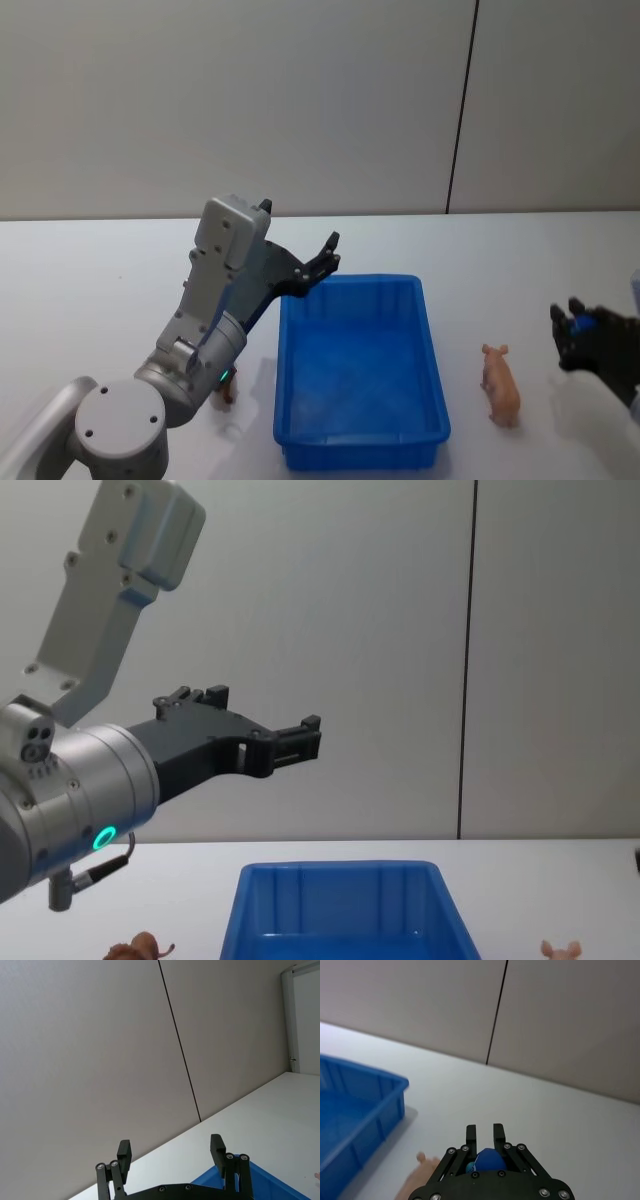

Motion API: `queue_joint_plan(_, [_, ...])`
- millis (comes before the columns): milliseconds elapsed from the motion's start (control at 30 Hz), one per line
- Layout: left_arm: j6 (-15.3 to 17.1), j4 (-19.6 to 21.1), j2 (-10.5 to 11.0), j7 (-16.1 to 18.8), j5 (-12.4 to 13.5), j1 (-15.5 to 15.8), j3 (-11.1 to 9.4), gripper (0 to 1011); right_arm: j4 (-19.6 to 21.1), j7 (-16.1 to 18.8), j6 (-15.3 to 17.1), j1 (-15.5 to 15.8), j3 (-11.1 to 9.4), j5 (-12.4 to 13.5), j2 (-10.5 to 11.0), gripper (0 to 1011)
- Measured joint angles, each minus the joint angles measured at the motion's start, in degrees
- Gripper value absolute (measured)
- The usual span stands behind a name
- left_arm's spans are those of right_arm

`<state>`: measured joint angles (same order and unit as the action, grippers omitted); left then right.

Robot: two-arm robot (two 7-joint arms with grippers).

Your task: Pick up the two dolls from the table and place them into the box.

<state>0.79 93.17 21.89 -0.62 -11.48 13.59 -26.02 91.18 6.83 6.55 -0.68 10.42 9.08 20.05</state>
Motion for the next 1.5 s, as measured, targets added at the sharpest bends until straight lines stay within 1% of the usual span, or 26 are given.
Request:
queue_joint_plan(167, [0.0, 0.0, 0.0, 0.0, 0.0, 0.0, 0.0, 1001, 2.91, 0.65, -0.99, -0.73, -0.24, 1.41, -0.28, 183])
queue_joint_plan(433, [0.0, 0.0, 0.0, 0.0, 0.0, 0.0, 0.0, 1001, 6.93, 3.29, -1.25, -1.55, 0.06, 3.31, -0.98, 130])
queue_joint_plan(533, [0.0, 0.0, 0.0, 0.0, 0.0, 0.0, 0.0, 1001, 8.61, 5.01, -0.64, -1.73, 0.57, 4.11, -1.45, 116])
queue_joint_plan(567, [0.0, 0.0, 0.0, 0.0, 0.0, 0.0, 0.0, 1001, 8.61, 5.01, -0.64, -1.73, 0.57, 4.11, -1.45, 110])
queue_joint_plan(667, [0.0, 0.0, 0.0, 0.0, 0.0, 0.0, 0.0, 1001, 9.92, 6.81, 0.25, -1.88, 1.23, 4.59, -1.98, 93])
queue_joint_plan(700, [0.0, 0.0, 0.0, 0.0, 0.0, 0.0, 0.0, 1001, 9.92, 6.81, 0.25, -1.88, 1.23, 4.59, -1.98, 93])
queue_joint_plan(900, [0.0, 0.0, 0.0, 0.0, 0.0, 0.0, 0.0, 1001, 11.63, 10.0, 2.52, -2.08, 2.9, 4.81, -3.18, 80])
queue_joint_plan(967, [0.0, 0.0, 0.0, 0.0, 0.0, 0.0, 0.0, 1001, 11.99, 11.5, 3.8, -2.22, 3.88, 4.5, -3.93, 80])
queue_joint_plan(1000, [0.0, 0.0, 0.0, 0.0, 0.0, 0.0, 0.0, 1001, 11.99, 11.5, 3.8, -2.22, 3.88, 4.5, -3.93, 80])
queue_joint_plan(1067, [0.0, 0.0, 0.0, 0.0, 0.0, 0.0, 0.0, 1001, 12.02, 12.72, 4.93, -2.39, 4.96, 3.83, -4.75, 80])
queue_joint_plan(1100, [0.0, 0.0, 0.0, 0.0, 0.0, 0.0, 0.0, 1001, 11.85, 13.42, 5.6, -2.55, 5.81, 3.26, -5.45, 80])
queue_joint_plan(1233, [0.0, 0.0, 0.0, 0.0, 0.0, 0.0, 0.0, 1001, 10.96, 14.64, 6.93, -2.91, 7.47, 1.61, -6.85, 80])
queue_joint_plan(1267, [0.0, 0.0, 0.0, 0.0, 0.0, 0.0, 0.0, 1001, 10.22, 15.11, 7.46, -3.13, 8.44, 0.75, -7.72, 80])
queue_joint_plan(1333, [0.0, 0.0, 0.0, 0.0, 0.0, 0.0, 0.0, 1001, 9.35, 15.78, 8.19, -3.41, 9.59, -0.4, -8.72, 80])
queue_joint_plan(1400, [0.0, 0.0, 0.0, 0.0, 0.0, 0.0, 0.0, 1001, 8.78, 16.24, 8.7, -3.58, 10.34, -1.21, -9.37, 123])
queue_joint_plan(1433, [0.0, 0.0, 0.0, 0.0, 0.0, 0.0, 0.0, 1001, 8.51, 16.42, 8.88, -3.65, 10.67, -1.55, -9.65, 123])
queue_joint_plan(1467, [0.0, 0.0, 0.0, 0.0, 0.0, 0.0, 0.0, 1001, 8.02, 16.76, 9.24, -3.8, 11.29, -2.21, -10.17, 169])
queue_joint_plan(1500, [0.0, 0.0, 0.0, 0.0, 0.0, 0.0, 0.0, 1001, 7.83, 16.92, 9.39, -3.86, 11.56, -2.49, -10.39, 183])
